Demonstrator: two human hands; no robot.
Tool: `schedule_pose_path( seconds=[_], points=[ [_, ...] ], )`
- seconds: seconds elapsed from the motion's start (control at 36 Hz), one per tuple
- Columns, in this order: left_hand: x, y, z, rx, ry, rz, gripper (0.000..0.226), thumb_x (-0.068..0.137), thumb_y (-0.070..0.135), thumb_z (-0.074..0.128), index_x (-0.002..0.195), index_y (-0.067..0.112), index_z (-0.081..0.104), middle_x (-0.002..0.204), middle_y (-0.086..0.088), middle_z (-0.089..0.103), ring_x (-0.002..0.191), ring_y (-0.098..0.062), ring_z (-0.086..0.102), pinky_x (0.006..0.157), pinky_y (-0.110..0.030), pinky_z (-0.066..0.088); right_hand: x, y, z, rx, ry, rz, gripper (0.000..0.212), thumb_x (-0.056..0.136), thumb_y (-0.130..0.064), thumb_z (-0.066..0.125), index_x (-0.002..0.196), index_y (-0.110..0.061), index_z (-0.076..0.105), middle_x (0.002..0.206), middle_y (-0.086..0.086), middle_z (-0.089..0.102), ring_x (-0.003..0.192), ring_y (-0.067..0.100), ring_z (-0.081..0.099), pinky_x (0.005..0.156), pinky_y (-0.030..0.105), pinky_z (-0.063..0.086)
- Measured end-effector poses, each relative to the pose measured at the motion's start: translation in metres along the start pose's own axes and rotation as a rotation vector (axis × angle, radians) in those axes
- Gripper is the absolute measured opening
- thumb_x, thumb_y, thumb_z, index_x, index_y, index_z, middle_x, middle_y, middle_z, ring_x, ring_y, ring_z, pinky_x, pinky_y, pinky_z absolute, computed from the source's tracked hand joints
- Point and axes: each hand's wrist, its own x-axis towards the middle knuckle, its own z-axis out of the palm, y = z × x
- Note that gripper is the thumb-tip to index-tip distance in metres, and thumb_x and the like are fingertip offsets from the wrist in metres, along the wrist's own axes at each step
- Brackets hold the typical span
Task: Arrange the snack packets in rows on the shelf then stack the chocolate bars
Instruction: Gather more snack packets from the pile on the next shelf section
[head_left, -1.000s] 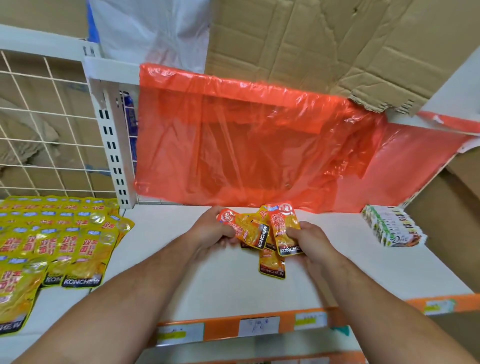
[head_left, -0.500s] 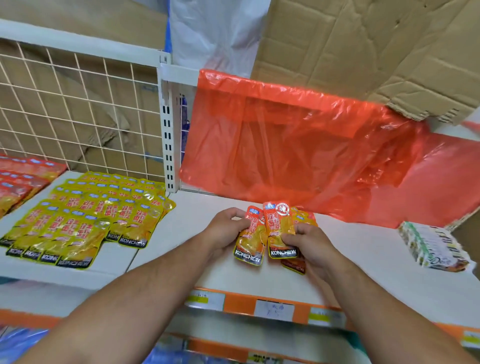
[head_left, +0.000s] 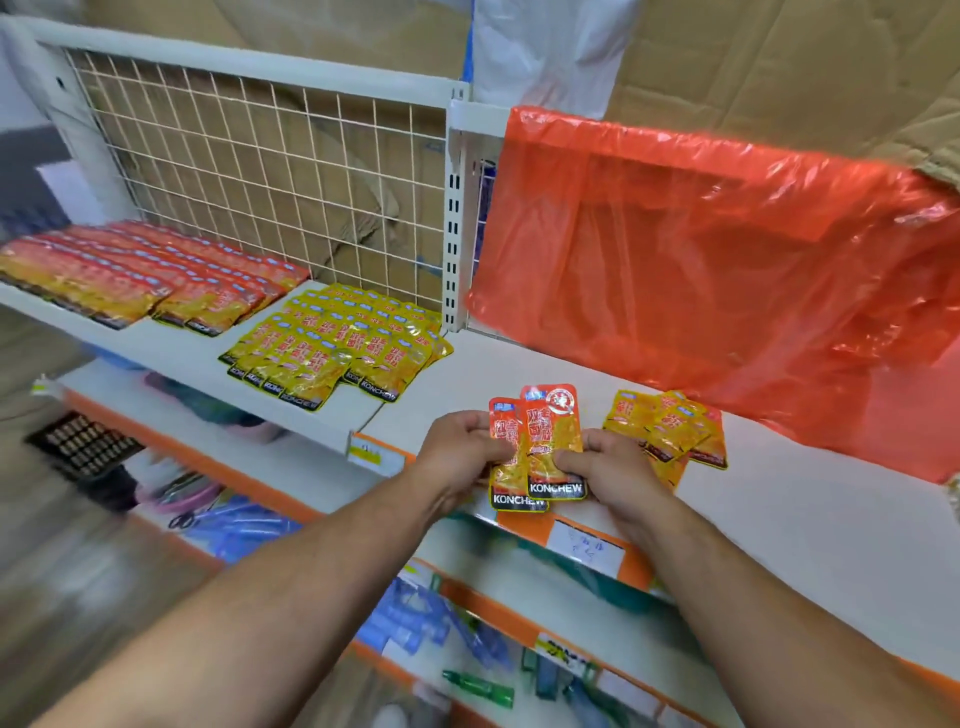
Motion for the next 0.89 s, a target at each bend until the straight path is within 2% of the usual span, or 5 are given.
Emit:
schedule_pose_path(
  seconds=[0.17, 0.25, 0.39, 0.64, 0.89],
  points=[
    [-0.024, 0.001, -0.033, -0.044, 0.068, -0.011, 0.023, 0.078, -0.012, 0.066, 0.095, 0.004, 0.066, 0.083, -0.013, 0.073, 0.061, -0.025, 0.067, 0.048, -0.027, 0.05, -0.008, -0.008, 0.033, -0.003, -0.071, 0.008, 0.007, 0.086, -0.002, 0.07, 0.088, -0.008, 0.071, 0.086, 0.01, 0.077, 0.08, 0.029, 0.073, 0.083, 0.048, 0.059],
    [-0.033, 0.003, -0.046, -0.058, 0.11, 0.013, 0.025, 0.078, -0.015, 0.065, 0.091, 0.007, 0.063, 0.082, -0.012, 0.072, 0.063, -0.025, 0.067, 0.055, -0.031, 0.054, -0.011, -0.015, 0.048, -0.01, -0.111, -0.01, 0.007, 0.086, -0.002, 0.07, 0.088, -0.009, 0.071, 0.086, 0.01, 0.077, 0.078, 0.028, 0.074, 0.082, 0.047, 0.06],
    [-0.044, 0.003, -0.073, -0.115, 0.158, 0.033, 0.029, 0.078, -0.019, 0.063, 0.096, 0.004, 0.063, 0.079, -0.01, 0.071, 0.065, -0.024, 0.068, 0.067, -0.034, 0.057, -0.017, -0.029, 0.079, 0.011, -0.174, -0.029, 0.009, 0.086, 0.002, 0.068, 0.083, -0.007, 0.067, 0.079, 0.013, 0.072, 0.059, 0.018, 0.069, 0.052, 0.028, 0.054],
    [-0.061, 0.005, -0.154, -0.134, 0.214, 0.067, 0.029, 0.082, -0.012, 0.067, 0.108, 0.001, 0.063, 0.085, -0.011, 0.074, 0.07, -0.024, 0.07, 0.068, -0.035, 0.059, -0.021, -0.05, 0.16, -0.029, -0.228, -0.068, 0.012, 0.087, 0.002, 0.066, 0.08, -0.008, 0.067, 0.077, 0.01, 0.071, 0.062, 0.02, 0.067, 0.058, 0.03, 0.052],
    [-0.075, 0.014, -0.272, -0.021, 0.192, 0.103, 0.047, 0.08, -0.013, 0.062, 0.118, 0.014, 0.065, 0.091, -0.016, 0.069, 0.071, -0.021, 0.068, 0.058, -0.03, 0.054, -0.02, -0.078, 0.273, -0.096, -0.209, -0.128, 0.01, 0.084, -0.002, 0.069, 0.084, -0.012, 0.073, 0.087, 0.01, 0.077, 0.085, 0.03, 0.072, 0.084, 0.046, 0.056]
  ],
)
